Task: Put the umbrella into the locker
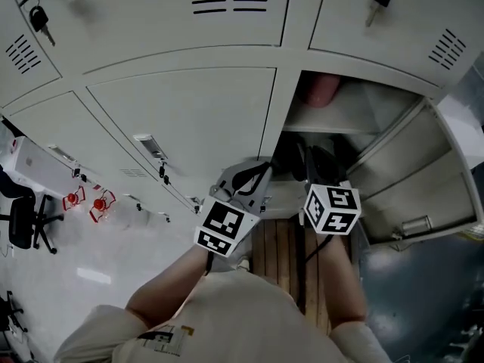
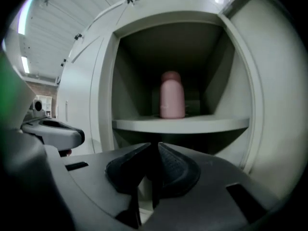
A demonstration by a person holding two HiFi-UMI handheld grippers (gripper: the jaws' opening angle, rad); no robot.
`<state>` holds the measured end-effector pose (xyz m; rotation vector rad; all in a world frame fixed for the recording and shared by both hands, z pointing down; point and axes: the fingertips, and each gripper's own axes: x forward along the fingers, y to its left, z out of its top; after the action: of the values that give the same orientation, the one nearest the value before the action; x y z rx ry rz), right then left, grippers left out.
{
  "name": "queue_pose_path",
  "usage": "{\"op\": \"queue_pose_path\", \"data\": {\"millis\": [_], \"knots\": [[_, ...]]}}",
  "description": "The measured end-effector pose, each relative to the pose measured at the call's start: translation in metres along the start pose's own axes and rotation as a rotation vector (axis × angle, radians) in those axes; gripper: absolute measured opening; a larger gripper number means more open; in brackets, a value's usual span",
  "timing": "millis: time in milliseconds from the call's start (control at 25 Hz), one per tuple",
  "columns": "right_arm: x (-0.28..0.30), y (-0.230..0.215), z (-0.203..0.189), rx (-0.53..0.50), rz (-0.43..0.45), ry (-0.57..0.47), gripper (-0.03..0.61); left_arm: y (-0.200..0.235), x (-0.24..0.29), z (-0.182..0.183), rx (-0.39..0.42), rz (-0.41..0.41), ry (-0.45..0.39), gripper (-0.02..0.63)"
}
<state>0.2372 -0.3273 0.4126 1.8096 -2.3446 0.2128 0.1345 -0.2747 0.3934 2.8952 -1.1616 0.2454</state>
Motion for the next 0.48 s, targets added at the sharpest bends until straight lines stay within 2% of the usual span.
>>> {"op": "queue_pose_path", "data": {"millis": [160, 360, 480], "knots": [[-0.031, 0.008, 0.044, -0.011, 0.022, -0.098, 0.035, -0.003, -0.006, 0.017, 0.047, 0.001, -0.025, 0.008], [-0.076, 0.025, 0.102, -0.125, 0.018, -0.240, 0.030, -0.006, -0.013, 0.044, 0.034, 0.009, -0.079, 0.008], [-0.100, 0.038, 0.131, -0.147, 0.038, -0.309, 0.028, -0.011, -0.021, 0.066, 0.049, -0.002, -0.124, 0.008]]}}
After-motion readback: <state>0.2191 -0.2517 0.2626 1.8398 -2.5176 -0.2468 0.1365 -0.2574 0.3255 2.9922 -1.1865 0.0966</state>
